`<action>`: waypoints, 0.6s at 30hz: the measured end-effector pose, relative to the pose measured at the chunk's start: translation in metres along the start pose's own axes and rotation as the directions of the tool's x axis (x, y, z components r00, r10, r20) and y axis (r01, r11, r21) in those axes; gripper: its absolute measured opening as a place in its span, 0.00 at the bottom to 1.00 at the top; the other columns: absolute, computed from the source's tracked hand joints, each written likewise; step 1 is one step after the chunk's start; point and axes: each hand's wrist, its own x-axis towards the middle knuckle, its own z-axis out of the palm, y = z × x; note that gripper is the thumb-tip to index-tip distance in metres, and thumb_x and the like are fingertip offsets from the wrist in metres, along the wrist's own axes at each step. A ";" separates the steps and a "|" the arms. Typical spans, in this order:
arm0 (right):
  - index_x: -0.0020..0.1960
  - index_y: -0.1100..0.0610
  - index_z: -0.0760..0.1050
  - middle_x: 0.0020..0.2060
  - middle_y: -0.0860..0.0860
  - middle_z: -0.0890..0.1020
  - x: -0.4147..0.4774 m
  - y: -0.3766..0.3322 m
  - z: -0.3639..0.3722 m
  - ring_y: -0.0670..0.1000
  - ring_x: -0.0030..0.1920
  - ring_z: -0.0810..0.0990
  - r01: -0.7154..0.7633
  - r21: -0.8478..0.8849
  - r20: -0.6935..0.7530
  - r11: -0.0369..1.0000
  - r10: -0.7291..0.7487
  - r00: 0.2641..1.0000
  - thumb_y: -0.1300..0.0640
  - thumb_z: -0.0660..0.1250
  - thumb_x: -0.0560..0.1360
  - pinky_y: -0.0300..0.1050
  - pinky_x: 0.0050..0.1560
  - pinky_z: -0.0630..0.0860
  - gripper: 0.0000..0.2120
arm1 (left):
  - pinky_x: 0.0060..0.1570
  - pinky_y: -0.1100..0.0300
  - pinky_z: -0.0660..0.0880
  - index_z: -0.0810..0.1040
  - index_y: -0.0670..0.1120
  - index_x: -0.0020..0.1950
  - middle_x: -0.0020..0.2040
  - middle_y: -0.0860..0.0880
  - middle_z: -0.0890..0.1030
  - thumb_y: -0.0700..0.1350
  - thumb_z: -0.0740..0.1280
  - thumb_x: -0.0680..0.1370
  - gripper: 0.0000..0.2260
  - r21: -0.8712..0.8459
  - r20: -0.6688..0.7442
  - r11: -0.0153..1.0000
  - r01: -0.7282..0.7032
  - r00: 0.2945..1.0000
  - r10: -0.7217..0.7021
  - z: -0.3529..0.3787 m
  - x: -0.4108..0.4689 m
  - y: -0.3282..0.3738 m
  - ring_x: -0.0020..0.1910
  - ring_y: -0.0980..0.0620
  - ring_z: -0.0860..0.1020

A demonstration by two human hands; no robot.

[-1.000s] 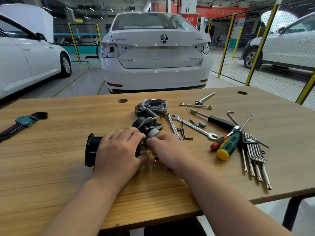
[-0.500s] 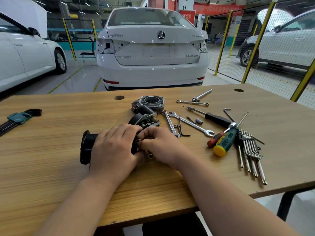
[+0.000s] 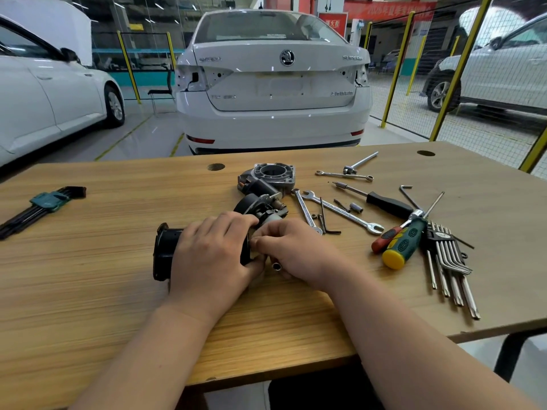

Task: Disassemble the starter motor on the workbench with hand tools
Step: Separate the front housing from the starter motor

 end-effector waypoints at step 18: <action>0.58 0.56 0.80 0.49 0.53 0.82 0.035 0.007 -0.109 0.54 0.48 0.81 -0.409 -0.846 -0.341 0.342 0.241 0.908 0.60 0.63 0.77 0.50 0.53 0.80 0.11 | 0.51 0.47 0.72 0.79 0.50 0.60 0.57 0.49 0.80 0.63 0.72 0.64 0.29 0.203 0.260 0.978 -0.046 0.965 -0.009 -0.003 0.009 -0.004 0.52 0.44 0.79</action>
